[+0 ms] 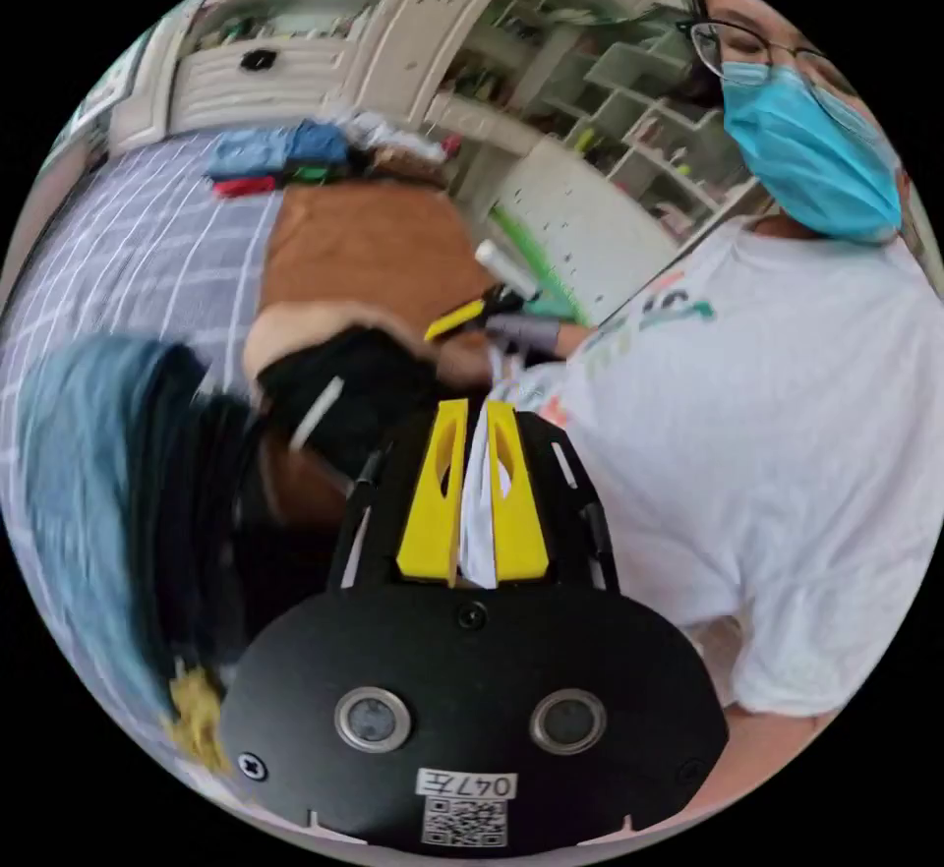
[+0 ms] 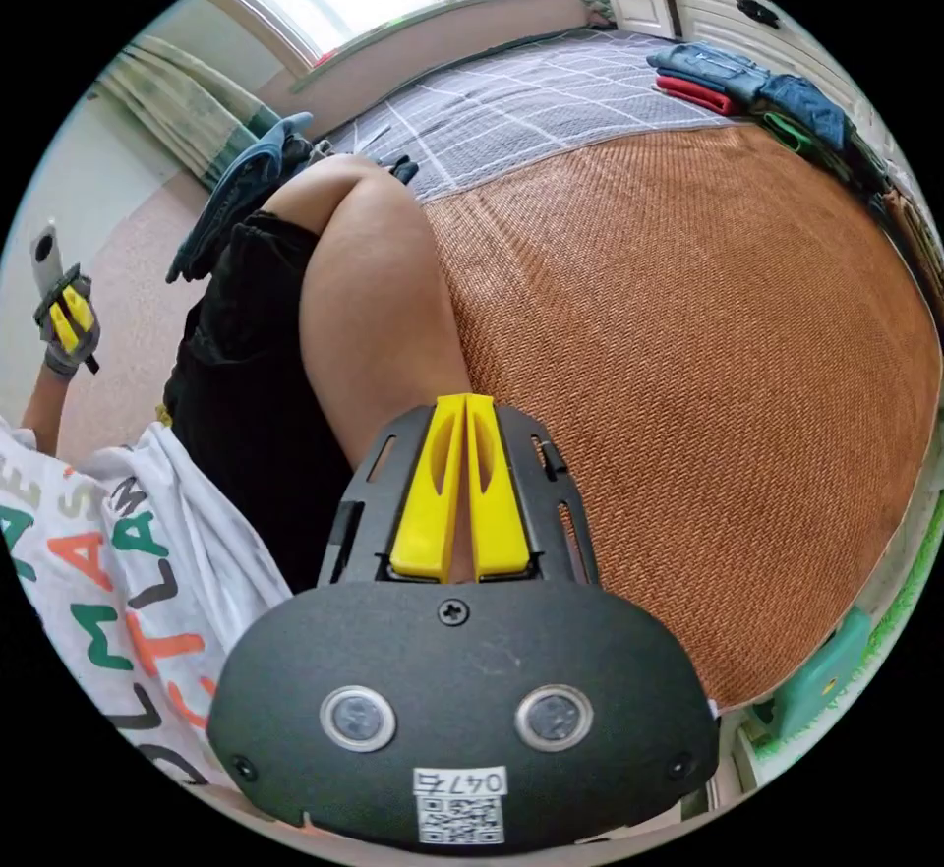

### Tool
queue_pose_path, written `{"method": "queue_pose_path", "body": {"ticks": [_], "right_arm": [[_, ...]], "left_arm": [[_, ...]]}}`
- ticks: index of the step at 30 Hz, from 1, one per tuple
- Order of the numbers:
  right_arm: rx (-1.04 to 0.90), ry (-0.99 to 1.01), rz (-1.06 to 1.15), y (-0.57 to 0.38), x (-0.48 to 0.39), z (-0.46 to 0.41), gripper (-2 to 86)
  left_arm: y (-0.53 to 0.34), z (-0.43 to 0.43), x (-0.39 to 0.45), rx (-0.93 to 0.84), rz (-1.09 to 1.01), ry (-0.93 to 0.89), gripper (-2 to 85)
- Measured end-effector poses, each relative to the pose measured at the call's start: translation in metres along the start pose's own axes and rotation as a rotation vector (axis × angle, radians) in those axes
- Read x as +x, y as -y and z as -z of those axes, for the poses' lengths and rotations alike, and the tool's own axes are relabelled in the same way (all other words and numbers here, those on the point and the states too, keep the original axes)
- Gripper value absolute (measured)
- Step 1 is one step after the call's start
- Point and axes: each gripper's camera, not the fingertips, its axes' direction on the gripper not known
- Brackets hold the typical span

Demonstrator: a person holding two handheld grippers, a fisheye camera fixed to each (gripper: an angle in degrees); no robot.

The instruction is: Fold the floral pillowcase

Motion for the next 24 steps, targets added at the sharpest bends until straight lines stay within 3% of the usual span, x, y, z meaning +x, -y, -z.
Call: {"method": "queue_pose_path", "body": {"ticks": [2, 4, 6, 9, 13, 17, 21, 24], "right_arm": [[0.003, 0.049, -0.008, -0.003, 0.010, -0.003, -1.2], [0.004, 0.112, -0.026, -0.006, 0.025, -0.008, -1.3], [0.003, 0.147, -0.036, -0.009, 0.034, -0.012, -1.3], [0.012, 0.169, -0.037, -0.017, 0.043, -0.015, -1.3], [0.044, 0.151, -0.027, -0.031, 0.048, -0.016, -1.2], [0.058, 0.160, -0.019, -0.042, 0.054, -0.019, -1.2], [0.100, 0.193, 0.006, -0.059, 0.061, -0.018, -1.2], [0.145, 0.209, 0.032, -0.074, 0.063, -0.015, -1.2]], "left_arm": [[-0.041, -0.003, 0.001, -0.220, 0.146, 0.091, 6.6], [-0.090, -0.033, 0.002, -0.518, 0.290, 0.067, 11.7], [-0.115, -0.049, -0.001, -0.608, 0.390, -0.008, 13.3], [-0.132, -0.060, -0.001, -0.645, 0.475, 0.039, 11.8], [-0.097, -0.080, 0.025, -0.787, 0.352, 0.062, 3.0], [-0.052, -0.066, 0.028, -0.799, 0.349, -0.170, 0.0], [0.022, -0.016, 0.043, -0.690, 0.230, -0.168, -0.8], [0.091, 0.034, 0.068, -0.513, 0.106, -0.055, -0.9]]}}
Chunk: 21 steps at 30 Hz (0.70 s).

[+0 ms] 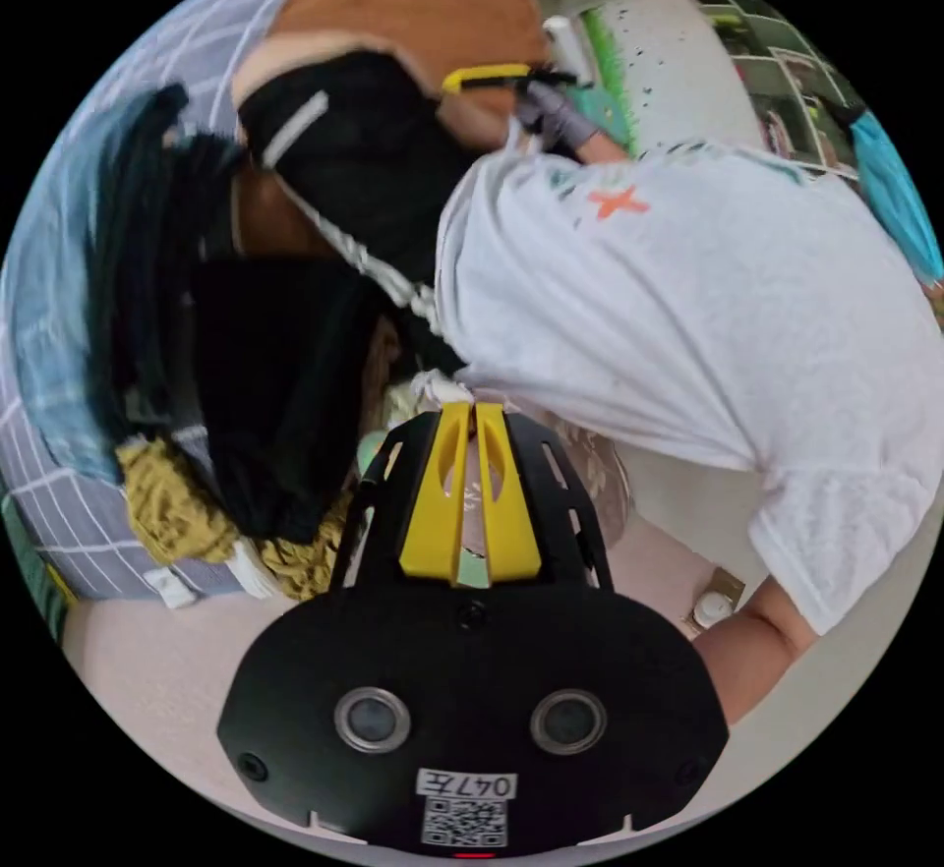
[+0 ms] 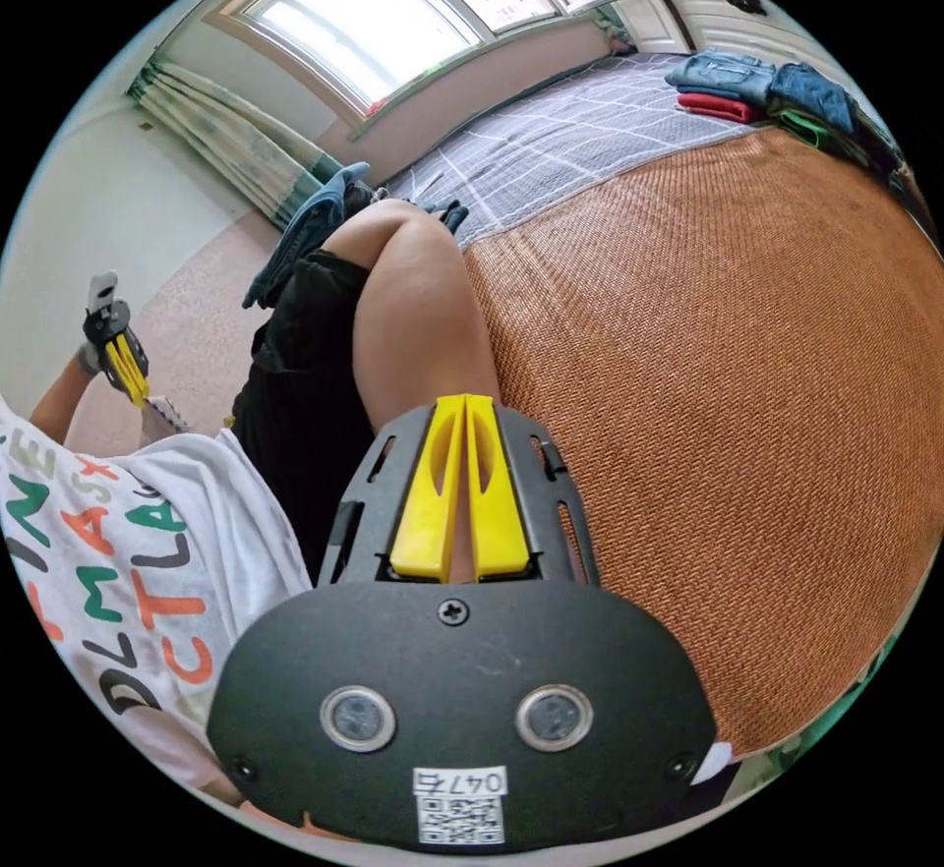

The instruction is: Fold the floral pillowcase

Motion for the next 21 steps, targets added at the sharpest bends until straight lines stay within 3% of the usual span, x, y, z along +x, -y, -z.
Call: {"method": "queue_pose_path", "body": {"ticks": [2, 4, 6, 10, 12, 16, 21], "right_arm": [[0.035, 0.001, 0.018, -0.009, -0.001, 0.005, -1.1], [0.097, 0.007, 0.051, -0.023, -0.002, 0.014, -1.1], [0.149, 0.002, 0.059, -0.036, -0.002, 0.022, -1.1], [0.272, -0.067, 0.014, -0.072, 0.002, 0.048, -1.1], [0.311, -0.132, -0.013, -0.090, 0.002, 0.061, -1.1], [0.397, -0.273, -0.091, -0.138, -0.006, 0.097, -1.1], [0.455, -0.382, -0.223, -0.197, -0.014, 0.129, -1.1]], "left_arm": [[0.017, 0.053, 0.024, 0.151, -0.030, 0.163, -0.9], [0.039, 0.122, 0.061, 0.409, -0.112, 0.277, -0.9], [0.071, 0.148, 0.094, 0.497, -0.237, 0.307, -0.9], [0.164, 0.177, 0.167, 0.653, -0.409, 0.641, -0.9], [0.199, 0.195, 0.186, 0.773, -0.533, 0.620, -0.9], [0.279, 0.212, 0.209, 0.846, -0.723, 0.446, -0.9], [0.329, 0.149, 0.211, 0.815, -0.810, 0.410, -0.9]]}}
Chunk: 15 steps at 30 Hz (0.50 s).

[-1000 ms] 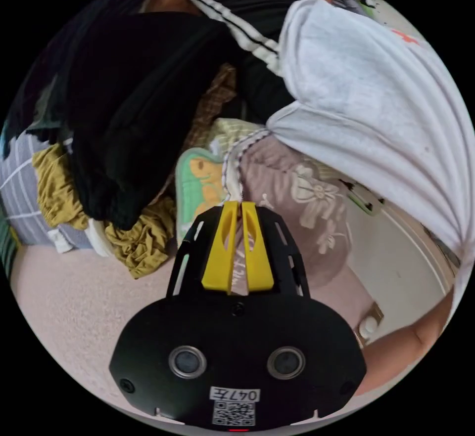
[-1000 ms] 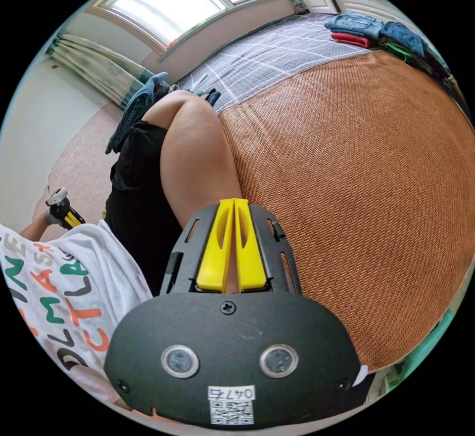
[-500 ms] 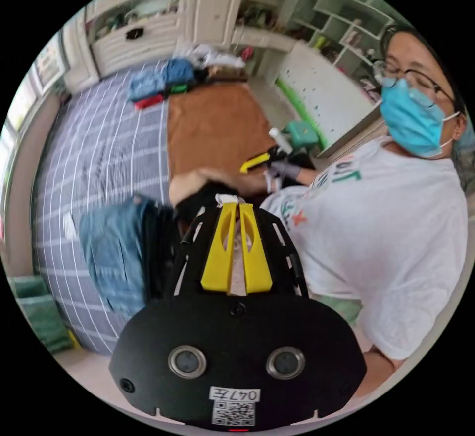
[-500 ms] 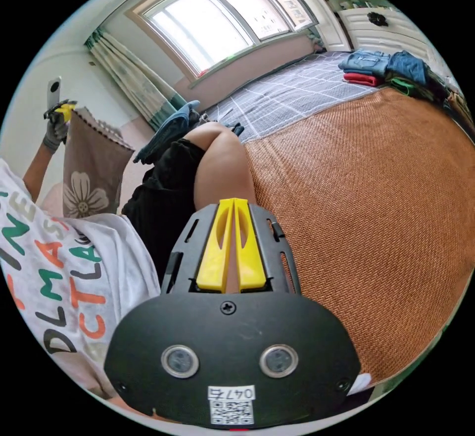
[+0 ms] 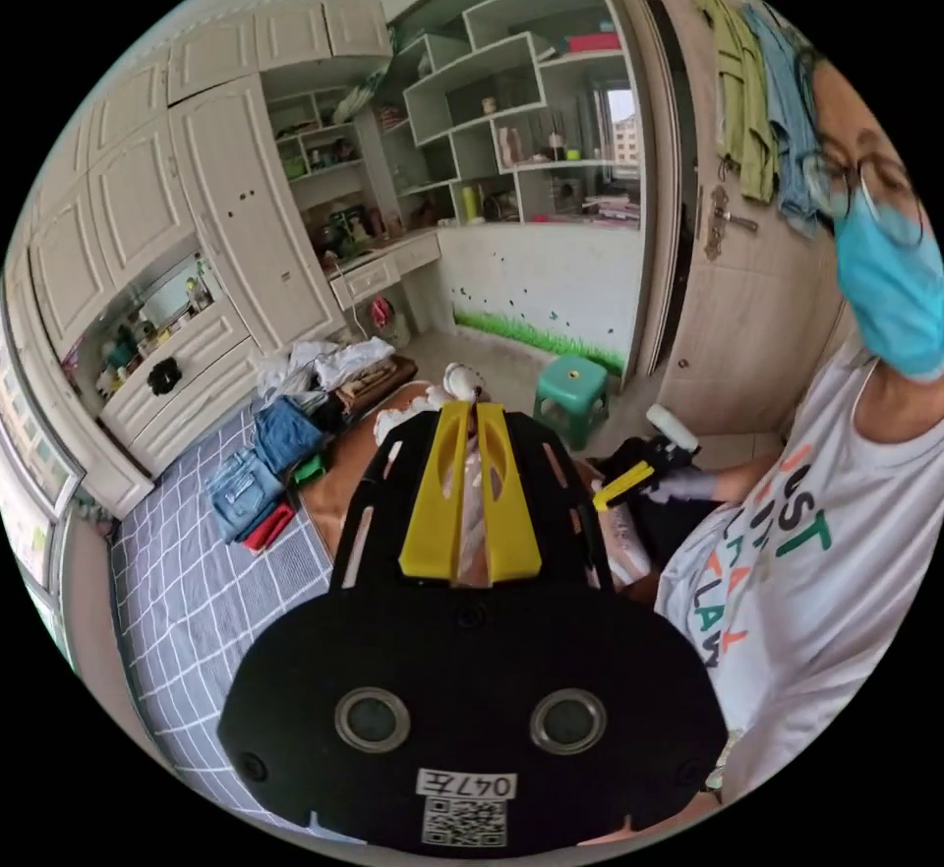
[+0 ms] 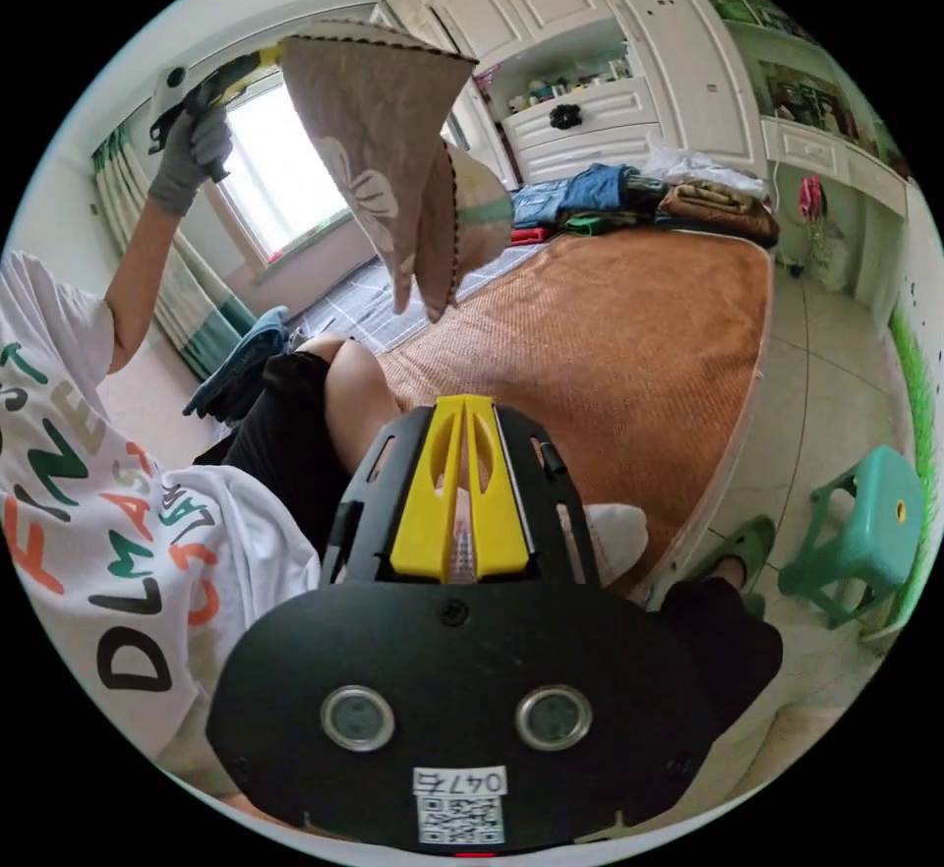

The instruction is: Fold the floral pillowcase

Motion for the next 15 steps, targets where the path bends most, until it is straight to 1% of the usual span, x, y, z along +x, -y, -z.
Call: {"method": "queue_pose_path", "body": {"ticks": [2, 4, 5, 6, 7, 8, 10, 12, 14, 15], "right_arm": [[-0.006, -0.016, -0.050, -0.013, 0.008, 0.013, -1.1], [-0.020, -0.037, -0.128, -0.022, 0.019, 0.025, -1.0], [-0.038, -0.054, -0.157, -0.023, 0.023, 0.026, -1.0], [-0.074, -0.089, -0.204, -0.023, 0.029, 0.027, -0.7], [-0.090, -0.094, -0.210, -0.022, 0.033, 0.029, -0.4], [-0.096, -0.094, -0.211, -0.020, 0.034, 0.030, -0.1], [-0.120, -0.070, -0.175, -0.009, 0.035, 0.031, 0.7], [-0.155, -0.037, -0.134, 0.001, 0.031, 0.027, 1.1], [-0.199, 0.006, -0.098, 0.009, 0.027, 0.015, 1.6], [-0.224, 0.027, -0.077, 0.013, 0.024, 0.005, 2.2]], "left_arm": [[-0.025, -0.059, 0.008, -0.136, 0.023, -0.083, -0.8], [-0.083, -0.161, 0.032, -0.401, 0.058, -0.215, -0.4], [-0.100, -0.187, 0.042, -0.459, 0.068, -0.244, -0.2], [-0.135, -0.232, 0.062, -0.532, 0.111, -0.318, 0.4], [-0.163, -0.266, 0.078, -0.557, 0.190, -0.425, 1.3], [-0.173, -0.279, 0.085, -0.555, 0.234, -0.480, 2.1], [-0.198, -0.295, 0.093, -0.437, 0.406, -0.657, 4.6], [-0.207, -0.290, 0.086, -0.347, 0.493, -0.712, 5.7], [-0.212, -0.282, 0.074, -0.309, 0.527, -0.696, 6.4], [-0.215, -0.276, 0.063, -0.298, 0.545, -0.638, 6.8]]}}
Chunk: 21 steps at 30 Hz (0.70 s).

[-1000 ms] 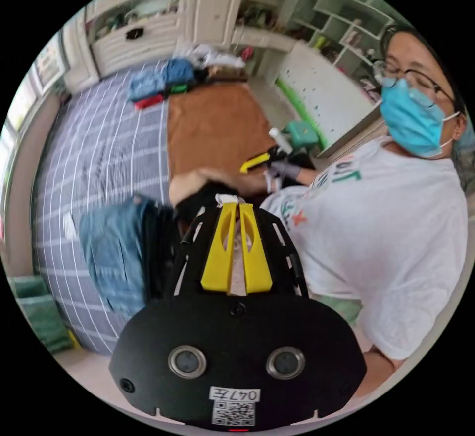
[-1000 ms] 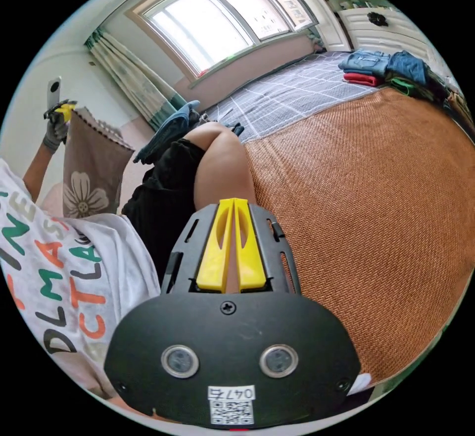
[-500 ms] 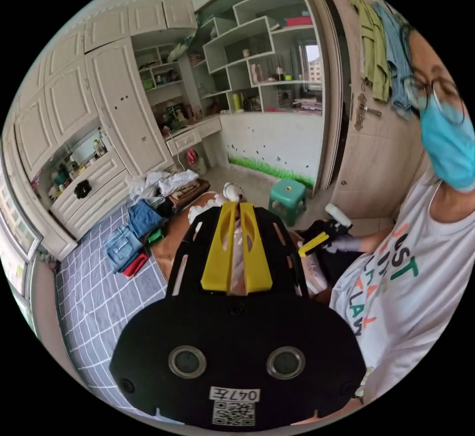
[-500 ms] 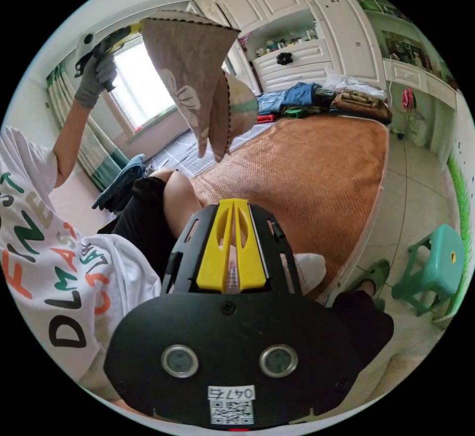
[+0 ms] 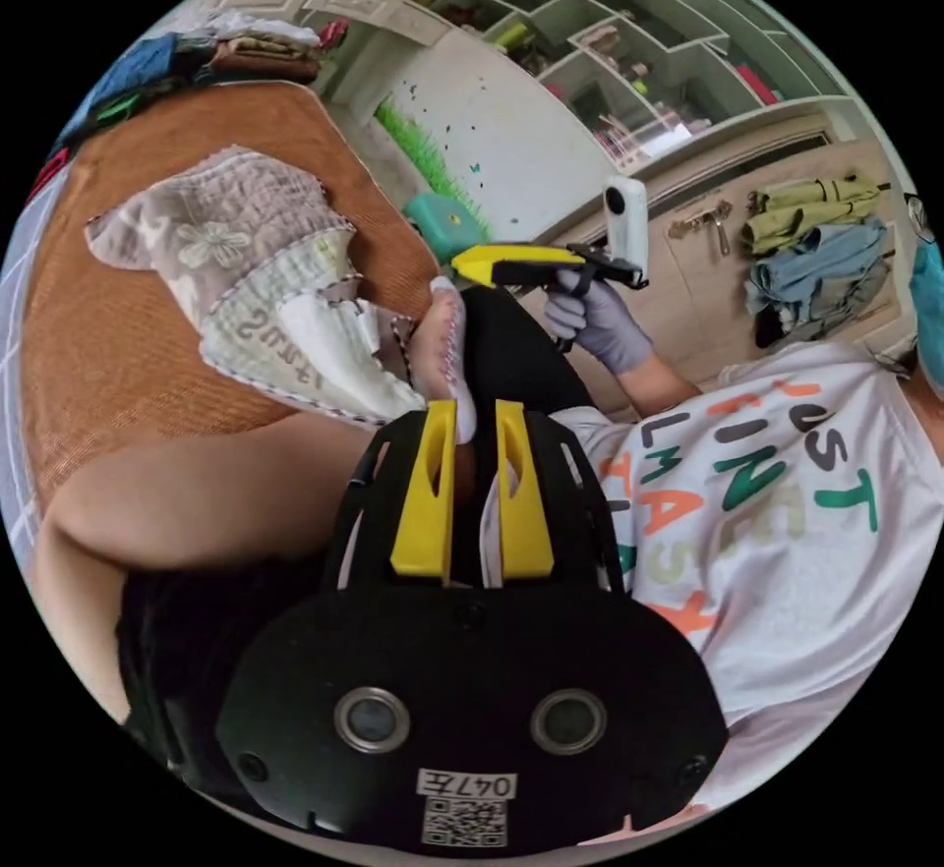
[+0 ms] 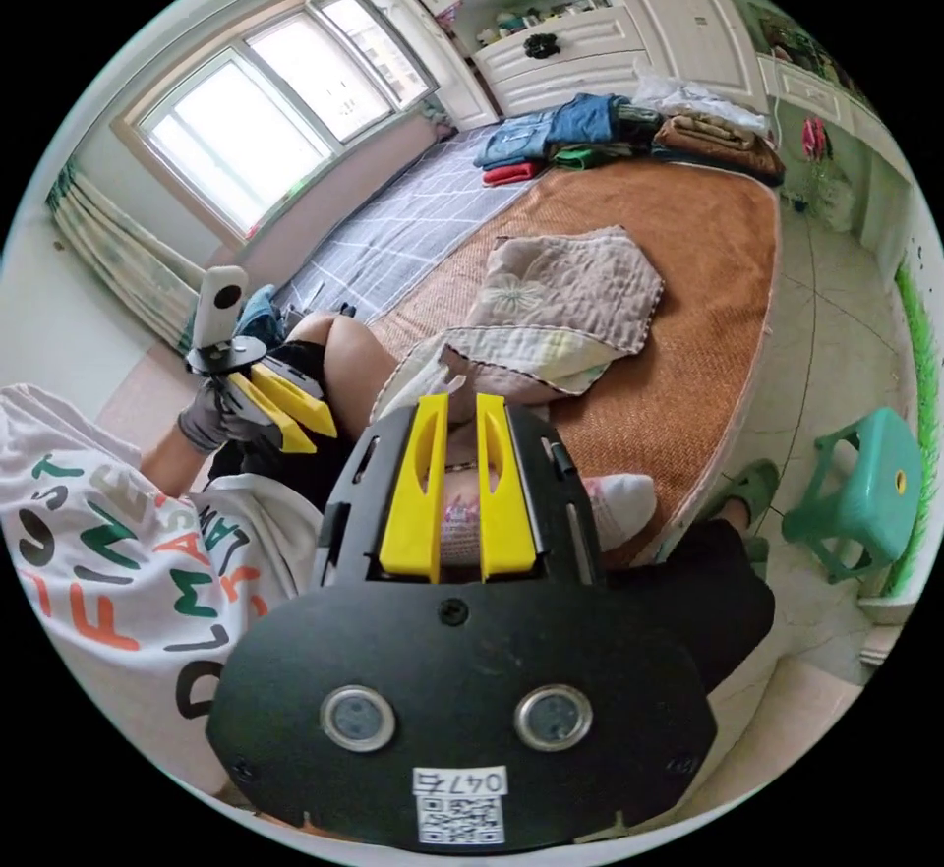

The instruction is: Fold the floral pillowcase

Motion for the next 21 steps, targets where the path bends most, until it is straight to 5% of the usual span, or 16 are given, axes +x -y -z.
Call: {"method": "queue_pose_path", "body": {"ticks": [4, 9, 14, 16, 21], "right_arm": [[-0.103, 0.047, 0.043, 0.016, -0.005, -0.040, 6.1], [-0.151, 0.101, -0.008, 0.025, 0.007, -0.065, 8.2], [-0.218, 0.248, -0.020, 0.019, 0.017, -0.076, 2.3], [-0.234, 0.352, -0.007, 0.013, 0.022, -0.074, -0.3], [-0.122, 0.329, -0.041, -0.001, 0.041, -0.035, -1.0]], "left_arm": [[0.013, 0.029, -0.053, 0.088, 0.216, 0.222, 10.2], [0.045, 0.009, -0.144, 0.108, 0.426, 0.146, 12.3], [0.079, -0.067, -0.210, -0.169, 0.501, 0.275, 16.2], [0.082, -0.099, -0.220, -0.250, 0.434, 0.186, 11.5], [0.066, -0.087, -0.223, -0.113, 0.340, 0.167, 0.4]]}}
